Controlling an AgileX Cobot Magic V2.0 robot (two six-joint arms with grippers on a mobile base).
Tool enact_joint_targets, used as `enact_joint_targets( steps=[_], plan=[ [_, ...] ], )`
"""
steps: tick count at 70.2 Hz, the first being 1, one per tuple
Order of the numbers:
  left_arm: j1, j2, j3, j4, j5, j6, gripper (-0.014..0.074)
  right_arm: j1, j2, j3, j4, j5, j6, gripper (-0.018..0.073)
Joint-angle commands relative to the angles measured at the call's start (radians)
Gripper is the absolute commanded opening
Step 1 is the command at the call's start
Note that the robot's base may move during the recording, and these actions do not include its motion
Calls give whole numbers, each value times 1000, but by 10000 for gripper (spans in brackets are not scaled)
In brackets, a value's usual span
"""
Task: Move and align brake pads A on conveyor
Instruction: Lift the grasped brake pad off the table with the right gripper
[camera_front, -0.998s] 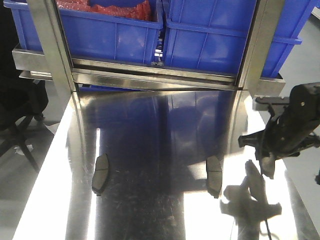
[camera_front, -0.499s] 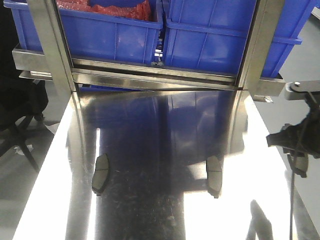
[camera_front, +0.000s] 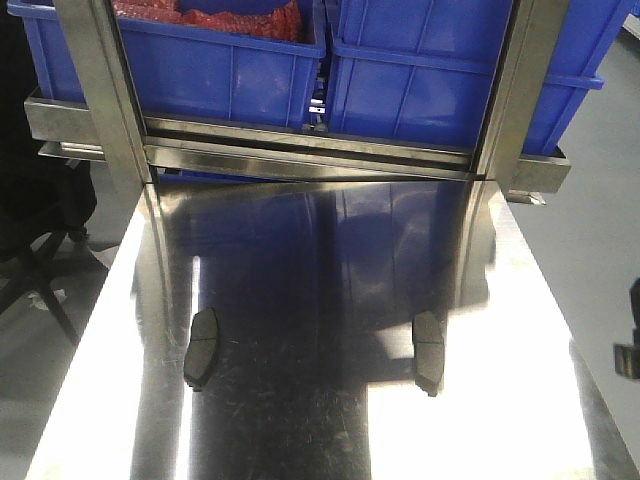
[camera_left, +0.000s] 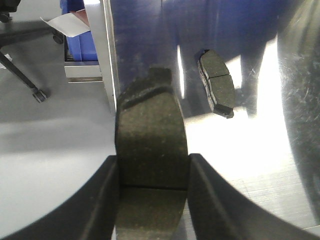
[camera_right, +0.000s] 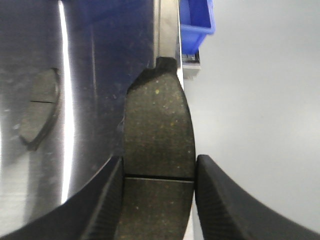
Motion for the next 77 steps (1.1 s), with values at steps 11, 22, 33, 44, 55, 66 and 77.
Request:
enact_joint_targets(
  steps=[11, 22, 33, 44, 55, 66, 77],
  plan=[
    [-4, -5, -28, -8, -72, -9, -6, -2, -256, 102, 54, -87, -13, 8],
    [-4, -5, -28, -8, -72, -9, -6, -2, -347, 157, 93, -67, -21, 8],
    [-4, -5, -28, -8, -72, -9, -6, -2, -376, 189, 107, -72, -44, 8],
    [-4, -5, -28, -8, -72, -9, -6, -2, -376, 203, 105, -86, -44, 8],
    [-4, -5, -28, -8, -72, -9, -6, -2, -376, 203, 92, -107, -47, 8],
    [-4, -5, -28, -8, -72, -9, -6, -2, -376, 203, 87, -101, -55, 8],
    [-4, -5, -28, -8, -72, -9, -6, -2, -376, 203, 87, -100, -55, 8]
  ],
)
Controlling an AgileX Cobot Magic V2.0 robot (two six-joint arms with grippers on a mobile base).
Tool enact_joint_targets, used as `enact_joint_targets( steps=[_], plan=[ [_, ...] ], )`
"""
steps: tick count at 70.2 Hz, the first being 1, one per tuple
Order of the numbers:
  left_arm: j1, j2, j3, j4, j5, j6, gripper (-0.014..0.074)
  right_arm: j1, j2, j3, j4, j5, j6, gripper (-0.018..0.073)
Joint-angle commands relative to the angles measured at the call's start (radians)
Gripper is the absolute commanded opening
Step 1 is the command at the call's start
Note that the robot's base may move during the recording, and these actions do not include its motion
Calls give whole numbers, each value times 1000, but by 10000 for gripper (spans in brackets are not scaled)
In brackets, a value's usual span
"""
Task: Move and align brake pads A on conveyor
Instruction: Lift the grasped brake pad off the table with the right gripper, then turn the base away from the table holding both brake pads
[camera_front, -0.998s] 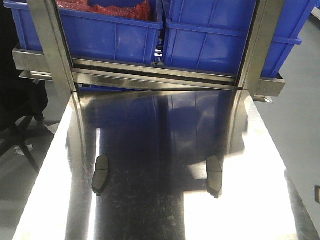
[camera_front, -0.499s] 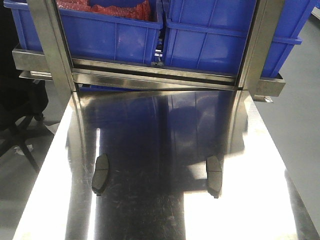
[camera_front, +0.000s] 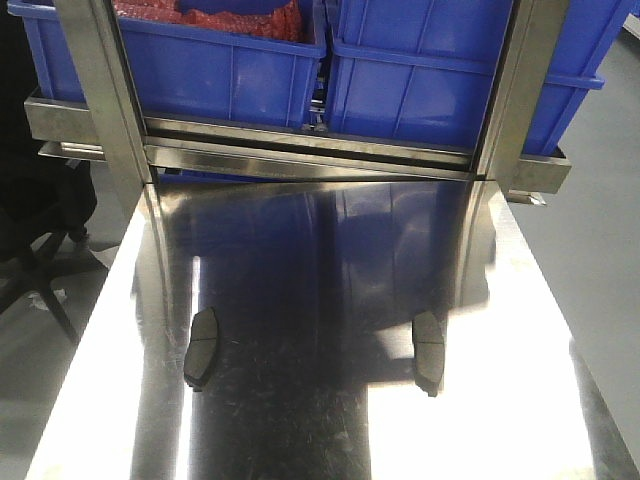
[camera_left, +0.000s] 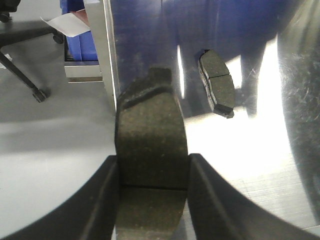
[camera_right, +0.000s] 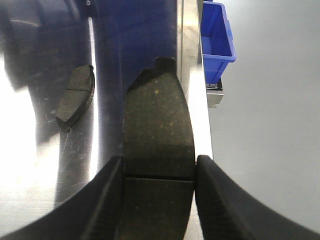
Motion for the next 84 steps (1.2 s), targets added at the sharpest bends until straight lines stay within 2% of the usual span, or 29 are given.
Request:
enact_joint_targets(
  steps=[1, 84],
  plan=[
    [-4, -5, -28, -8, -72, -9, -6, -2, 5, -28, -15, -81, -9, 8],
    [-4, -5, -28, -8, -72, -9, -6, -2, 5, -28, -14, -81, -9, 8]
  ],
)
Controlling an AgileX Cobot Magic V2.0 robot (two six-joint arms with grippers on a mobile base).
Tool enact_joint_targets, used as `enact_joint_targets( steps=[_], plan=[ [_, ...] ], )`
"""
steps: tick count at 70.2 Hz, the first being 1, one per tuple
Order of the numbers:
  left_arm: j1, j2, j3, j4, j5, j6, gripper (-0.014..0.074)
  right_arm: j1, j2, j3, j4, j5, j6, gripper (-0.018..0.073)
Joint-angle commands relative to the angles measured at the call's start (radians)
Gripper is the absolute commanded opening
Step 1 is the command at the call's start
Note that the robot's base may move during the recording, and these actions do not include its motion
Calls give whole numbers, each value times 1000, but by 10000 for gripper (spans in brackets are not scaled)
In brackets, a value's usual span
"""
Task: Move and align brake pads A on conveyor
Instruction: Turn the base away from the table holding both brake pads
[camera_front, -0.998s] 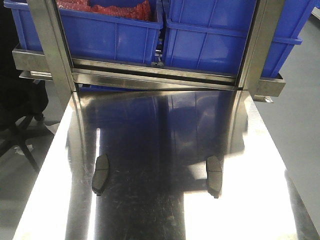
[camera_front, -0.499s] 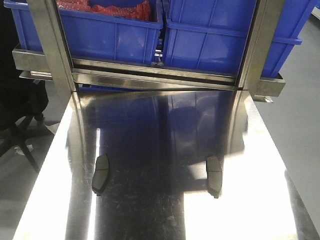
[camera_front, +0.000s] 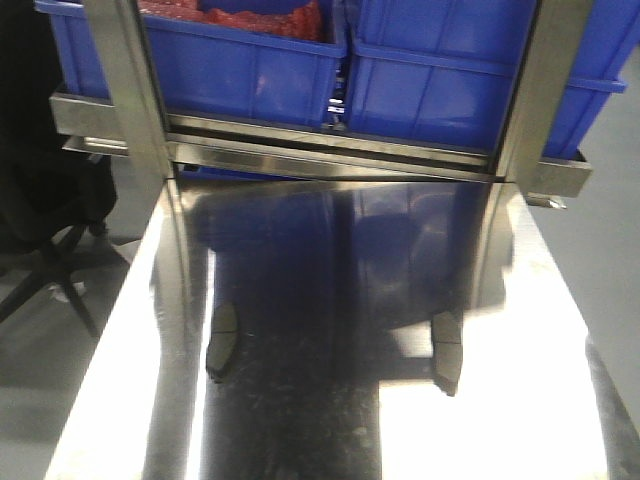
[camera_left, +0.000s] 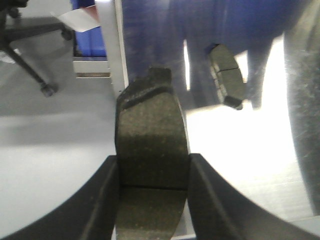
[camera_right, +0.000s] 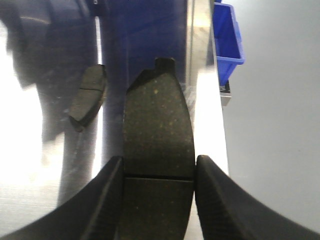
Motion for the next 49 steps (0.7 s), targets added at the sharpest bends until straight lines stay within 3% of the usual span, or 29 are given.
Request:
enact_joint_targets(
  steps=[1, 49],
  plan=[
    [-4, -5, -28, -8, -72, -9, -6, -2, 5, -28, -10, -82, -9, 8],
    [-4, -5, -28, -7, -71, -9, -6, -2, 5, -28, -10, -82, -9, 8]
  ],
)
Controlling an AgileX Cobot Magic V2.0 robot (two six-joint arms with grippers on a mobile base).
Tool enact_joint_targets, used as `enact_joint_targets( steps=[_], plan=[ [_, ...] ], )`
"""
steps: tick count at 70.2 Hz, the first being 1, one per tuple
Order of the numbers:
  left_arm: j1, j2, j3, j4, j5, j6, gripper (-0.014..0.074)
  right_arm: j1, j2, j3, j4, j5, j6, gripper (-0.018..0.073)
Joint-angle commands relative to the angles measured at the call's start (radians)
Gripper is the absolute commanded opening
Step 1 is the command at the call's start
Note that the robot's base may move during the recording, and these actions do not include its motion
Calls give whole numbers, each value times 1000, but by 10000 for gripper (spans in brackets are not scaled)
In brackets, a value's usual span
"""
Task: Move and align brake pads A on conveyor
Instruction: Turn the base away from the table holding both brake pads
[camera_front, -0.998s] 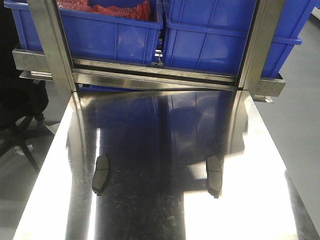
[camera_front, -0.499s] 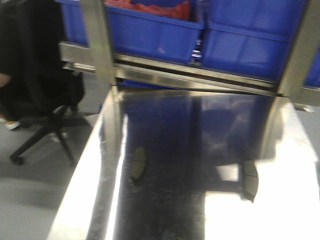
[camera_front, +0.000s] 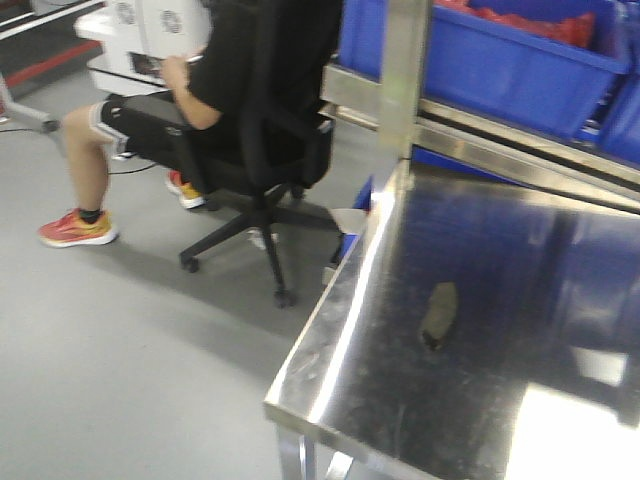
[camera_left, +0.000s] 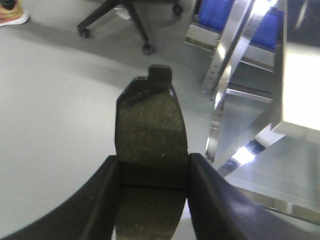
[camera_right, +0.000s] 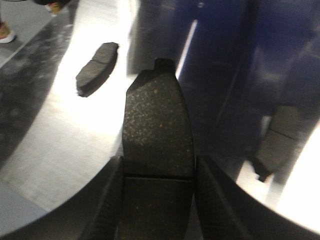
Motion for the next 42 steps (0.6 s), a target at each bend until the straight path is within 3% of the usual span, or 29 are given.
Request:
enact_joint_targets(
  steps=[1, 42],
  plan=[
    [-4, -5, -28, -8, -71, -9, -6, -2, 5, -28, -8, -82, -9, 8],
    [-4, -5, -28, -8, -71, -9, -6, -2, 5, -28, -6, -80, -9, 8]
  ],
)
